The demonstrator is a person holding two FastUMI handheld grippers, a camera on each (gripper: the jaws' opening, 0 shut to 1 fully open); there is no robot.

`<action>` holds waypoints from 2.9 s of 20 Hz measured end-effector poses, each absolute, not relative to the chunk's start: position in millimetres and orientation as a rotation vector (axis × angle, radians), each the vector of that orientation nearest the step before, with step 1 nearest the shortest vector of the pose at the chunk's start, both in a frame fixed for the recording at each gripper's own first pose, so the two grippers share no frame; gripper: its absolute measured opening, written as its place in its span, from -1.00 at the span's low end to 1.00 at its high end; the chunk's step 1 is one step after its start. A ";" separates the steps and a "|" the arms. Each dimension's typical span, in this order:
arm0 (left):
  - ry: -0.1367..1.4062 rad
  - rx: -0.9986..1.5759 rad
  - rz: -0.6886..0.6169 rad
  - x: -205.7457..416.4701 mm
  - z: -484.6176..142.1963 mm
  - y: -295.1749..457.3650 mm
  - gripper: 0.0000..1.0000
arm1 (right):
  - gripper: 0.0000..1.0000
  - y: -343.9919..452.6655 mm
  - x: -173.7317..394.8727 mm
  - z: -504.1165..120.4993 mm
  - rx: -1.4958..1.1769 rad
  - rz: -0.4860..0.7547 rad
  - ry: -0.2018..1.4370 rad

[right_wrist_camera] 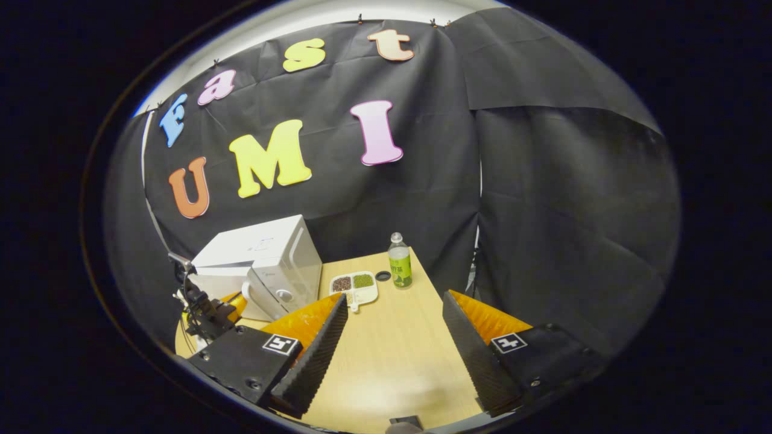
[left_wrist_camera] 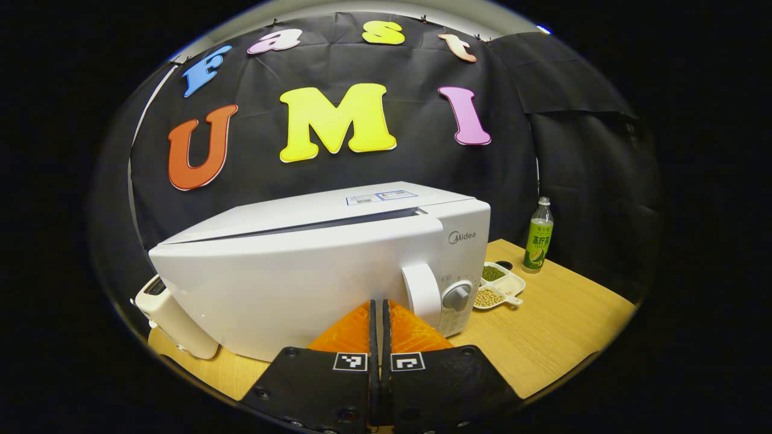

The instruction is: Open the microwave oven with the left hand, put the food in, and close the microwave oven.

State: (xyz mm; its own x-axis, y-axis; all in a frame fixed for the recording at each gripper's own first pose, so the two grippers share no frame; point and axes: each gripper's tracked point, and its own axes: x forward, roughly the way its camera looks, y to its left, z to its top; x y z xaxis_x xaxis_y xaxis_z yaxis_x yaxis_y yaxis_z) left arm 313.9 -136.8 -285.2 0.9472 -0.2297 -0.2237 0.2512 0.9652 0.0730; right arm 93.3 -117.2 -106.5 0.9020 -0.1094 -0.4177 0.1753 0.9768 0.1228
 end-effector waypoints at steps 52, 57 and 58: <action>-0.027 0.047 -0.097 26.4 -8.5 26.9 0.92 | 0.83 62.2 25.9 18.3 0.020 0.039 0.010; -0.047 0.043 -0.058 25.2 2.0 37.9 0.92 | 0.82 73.5 23.9 20.9 0.023 0.063 0.015; -0.046 0.039 -0.058 24.2 2.8 38.4 0.92 | 1.00 74.6 23.1 21.7 0.020 0.065 0.015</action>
State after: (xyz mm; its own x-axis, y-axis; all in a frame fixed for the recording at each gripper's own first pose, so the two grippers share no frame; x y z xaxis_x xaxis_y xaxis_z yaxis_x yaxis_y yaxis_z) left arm 24.2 38.4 2.8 0.9973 -0.0587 0.0451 0.0569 0.9976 0.0407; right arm 23.1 74.6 21.7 0.9978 0.0651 -0.0143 -0.0648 0.9977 0.0207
